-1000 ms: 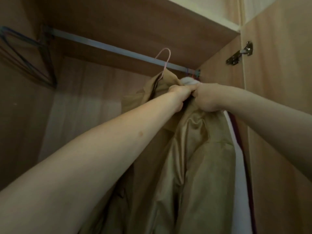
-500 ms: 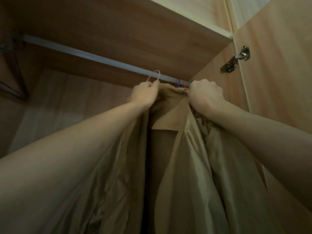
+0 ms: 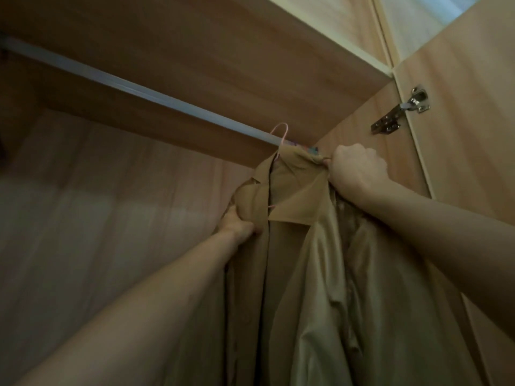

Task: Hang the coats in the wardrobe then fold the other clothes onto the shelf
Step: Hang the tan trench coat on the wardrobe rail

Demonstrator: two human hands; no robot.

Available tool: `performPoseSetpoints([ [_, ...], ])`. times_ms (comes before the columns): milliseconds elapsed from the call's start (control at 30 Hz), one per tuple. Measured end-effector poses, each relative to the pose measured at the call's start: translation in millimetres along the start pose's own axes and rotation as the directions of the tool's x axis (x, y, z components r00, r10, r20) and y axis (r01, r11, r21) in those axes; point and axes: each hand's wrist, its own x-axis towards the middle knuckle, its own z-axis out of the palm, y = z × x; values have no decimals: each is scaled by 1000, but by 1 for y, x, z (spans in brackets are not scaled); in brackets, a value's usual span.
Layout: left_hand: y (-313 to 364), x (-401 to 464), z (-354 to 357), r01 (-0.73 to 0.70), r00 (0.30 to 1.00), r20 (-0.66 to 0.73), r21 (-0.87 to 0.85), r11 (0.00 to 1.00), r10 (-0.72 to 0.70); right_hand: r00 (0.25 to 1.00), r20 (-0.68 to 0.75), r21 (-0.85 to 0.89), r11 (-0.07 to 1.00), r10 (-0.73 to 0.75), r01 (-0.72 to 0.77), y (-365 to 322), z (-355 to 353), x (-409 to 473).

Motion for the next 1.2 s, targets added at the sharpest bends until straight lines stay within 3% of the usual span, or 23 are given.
performPoseSetpoints([
  [333,5,42,18,-257,945,-146,228,939,294,1000,-21,-122,993,4,-7,-12,2,40],
  [433,7,56,19,-381,880,-117,406,831,460,1000,-16,-142,990,12,-14,-23,0,57],
  [533,10,61,23,-440,845,3,573,691,535,1000,25,-159,987,8,-4,-36,6,66],
  [600,9,66,31,-500,829,69,536,680,555,1000,31,-160,987,-2,7,-44,15,68],
  [700,6,72,37,-456,880,81,412,789,467,998,61,-179,984,-6,17,-49,23,69],
  [767,6,69,36,-451,892,150,375,810,427,997,73,-212,977,9,7,-45,24,69],
  [1000,-7,66,44,-502,865,174,340,795,471,995,103,-308,951,7,25,-34,37,63],
  [1200,-31,67,46,-509,860,234,424,749,453,984,168,-319,948,54,3,-36,43,57],
])
